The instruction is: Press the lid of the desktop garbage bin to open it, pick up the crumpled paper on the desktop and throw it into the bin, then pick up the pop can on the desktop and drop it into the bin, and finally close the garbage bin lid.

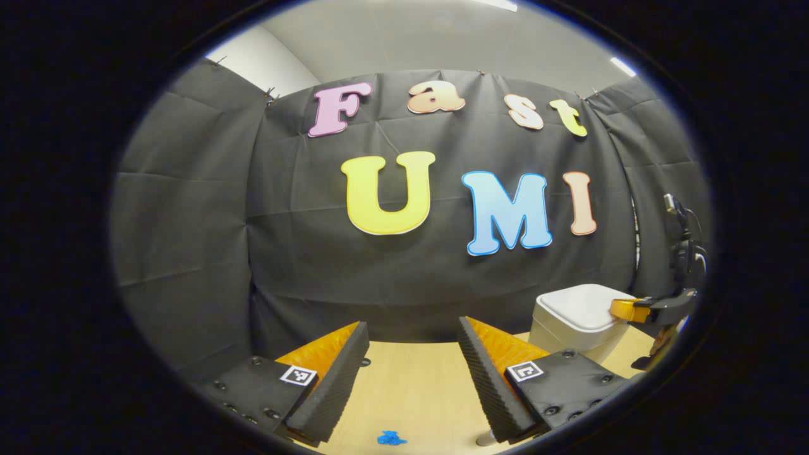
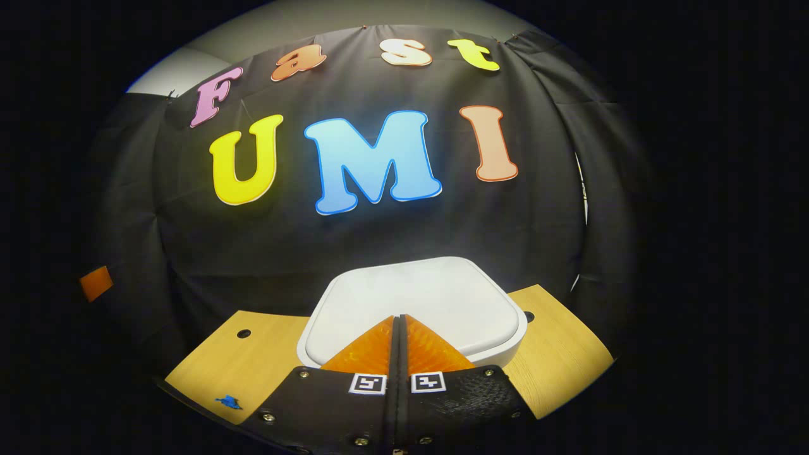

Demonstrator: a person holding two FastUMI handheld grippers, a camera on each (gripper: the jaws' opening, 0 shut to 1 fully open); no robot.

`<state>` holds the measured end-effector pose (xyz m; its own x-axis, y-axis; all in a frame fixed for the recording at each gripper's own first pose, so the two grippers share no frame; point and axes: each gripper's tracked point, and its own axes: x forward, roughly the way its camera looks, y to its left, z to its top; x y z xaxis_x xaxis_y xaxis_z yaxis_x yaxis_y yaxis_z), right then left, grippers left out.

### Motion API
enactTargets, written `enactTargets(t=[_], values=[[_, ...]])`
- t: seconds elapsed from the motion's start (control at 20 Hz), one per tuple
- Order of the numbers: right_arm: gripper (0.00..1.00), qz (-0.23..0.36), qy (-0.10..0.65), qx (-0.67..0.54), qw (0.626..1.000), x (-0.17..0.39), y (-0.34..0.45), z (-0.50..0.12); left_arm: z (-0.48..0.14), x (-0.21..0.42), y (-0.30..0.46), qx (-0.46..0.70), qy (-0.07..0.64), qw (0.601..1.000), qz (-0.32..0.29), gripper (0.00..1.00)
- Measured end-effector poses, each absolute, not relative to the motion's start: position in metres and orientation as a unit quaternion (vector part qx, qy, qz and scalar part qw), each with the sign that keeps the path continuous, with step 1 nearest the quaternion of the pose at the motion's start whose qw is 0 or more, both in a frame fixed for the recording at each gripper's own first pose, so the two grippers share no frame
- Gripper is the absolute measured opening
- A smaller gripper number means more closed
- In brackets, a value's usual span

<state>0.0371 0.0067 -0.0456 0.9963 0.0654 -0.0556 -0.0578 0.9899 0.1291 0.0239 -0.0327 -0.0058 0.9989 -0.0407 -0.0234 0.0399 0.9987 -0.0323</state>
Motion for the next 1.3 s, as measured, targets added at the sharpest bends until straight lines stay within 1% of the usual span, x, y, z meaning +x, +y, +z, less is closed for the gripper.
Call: enactTargets(t=[0.15,0.2,0.3,0.35,0.4,0.45,0.6,0.75,0.8,1.3], values=[[0.0,0.031,0.036,0.067,0.997,0.036,0.007,-0.042,-0.006,0.024,-0.032,-0.014,0.012,1.0,-0.018,0.94],[0.0,0.031,0.032,0.067,0.997,0.034,0.007,-0.04,-0.007,0.024,-0.031,-0.015,0.013,1.0,-0.018,0.86],[0.0,0.029,0.017,0.068,0.997,0.029,0.007,-0.03,-0.008,0.024,-0.031,-0.018,0.014,1.0,-0.018,0.86],[0.0,0.028,0.008,0.068,0.997,0.027,0.007,-0.023,-0.007,0.024,-0.033,-0.019,0.015,1.0,-0.019,0.93],[0.0,0.028,0.001,0.067,0.997,0.024,0.007,-0.017,-0.008,0.024,-0.033,-0.019,0.015,1.0,-0.02,0.94],[0.0,0.028,-0.006,0.067,0.997,0.022,0.007,-0.011,-0.007,0.023,-0.033,-0.019,0.014,1.0,-0.021,1.0],[0.0,0.028,-0.028,0.073,0.997,0.016,0.006,0.007,-0.007,0.021,-0.034,-0.019,0.014,0.999,-0.023,0.94],[0.0,0.027,-0.038,0.077,0.996,0.01,0.006,0.019,-0.008,0.021,-0.034,-0.026,0.015,0.999,-0.025,0.94],[0.0,0.027,-0.037,0.078,0.996,0.009,0.006,0.019,-0.009,0.02,-0.034,-0.027,0.016,0.999,-0.024,1.0],[0.0,0.036,-0.051,0.08,0.995,-0.011,0.013,0.033,-0.027,0.009,-0.024,-0.04,0.033,0.998,-0.02,1.0]])
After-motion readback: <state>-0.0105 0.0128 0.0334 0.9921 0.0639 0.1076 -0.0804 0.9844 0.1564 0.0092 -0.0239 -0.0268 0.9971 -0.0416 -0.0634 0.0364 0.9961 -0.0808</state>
